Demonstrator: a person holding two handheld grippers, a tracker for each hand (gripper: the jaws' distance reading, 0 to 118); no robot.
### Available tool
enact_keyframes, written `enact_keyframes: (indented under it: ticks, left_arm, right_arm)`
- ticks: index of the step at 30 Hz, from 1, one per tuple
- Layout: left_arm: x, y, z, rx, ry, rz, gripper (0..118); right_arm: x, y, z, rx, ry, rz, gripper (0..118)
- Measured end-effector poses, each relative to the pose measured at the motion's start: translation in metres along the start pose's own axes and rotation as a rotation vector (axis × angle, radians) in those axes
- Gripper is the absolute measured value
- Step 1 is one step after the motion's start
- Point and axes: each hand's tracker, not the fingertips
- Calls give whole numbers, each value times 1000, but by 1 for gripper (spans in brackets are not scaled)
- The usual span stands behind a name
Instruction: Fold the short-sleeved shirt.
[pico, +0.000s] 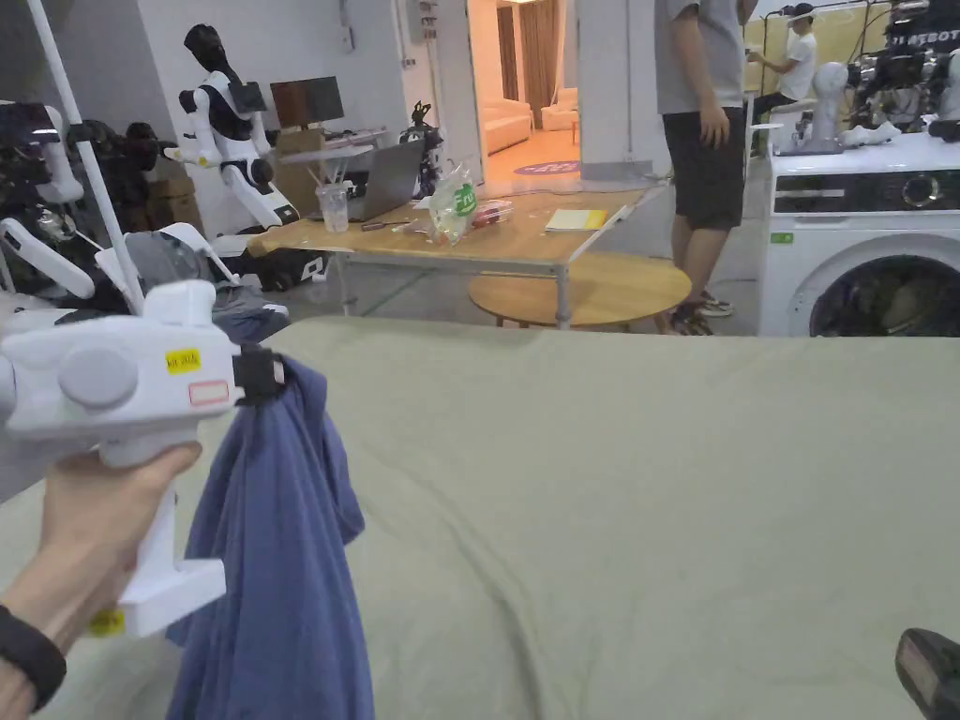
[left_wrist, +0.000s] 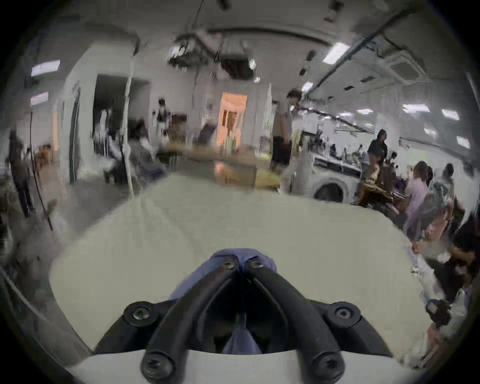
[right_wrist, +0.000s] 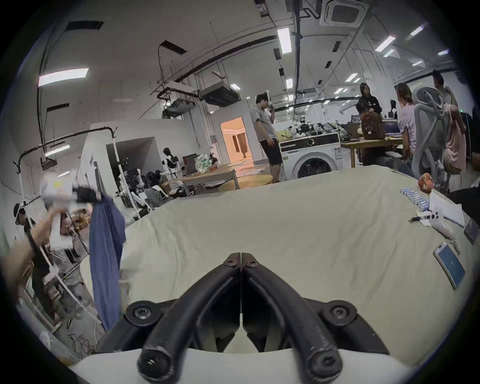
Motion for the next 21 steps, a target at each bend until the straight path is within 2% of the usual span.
enact_keyframes:
  ticks: [2,4,8,12,15,16,18,21]
  left_arm:
    - [37,49,5,60,2,-149,0]
    - [72,77,1,120,-29,-177,0]
    - [164,65,-37,36,-86,-244,0]
    - [261,-54,-80,-113,-328,-223,0]
    - [333,-147,-74,-190,-417,-162,0]
    - [358,-176,-68,-248,-457,-133,0]
    - [400,-225,-55,-403,-629,-106,0]
    - [461,-282,-28,-532,-809,-117,0]
  right_arm:
    - [7,3,4,12,-11,-10,0]
    - [16,8,8,26,-38,-20,0]
    - [35,17,22,47,-81,-32,0]
    - [55,23,48,62,-141,0,0]
    - [69,27,68,70,-191,29,0]
    - [74,26,75,84,-213,26,0]
    - [84,25,84,93,-235,-16,0]
    - [96,22,89,101,-229,-76,0]
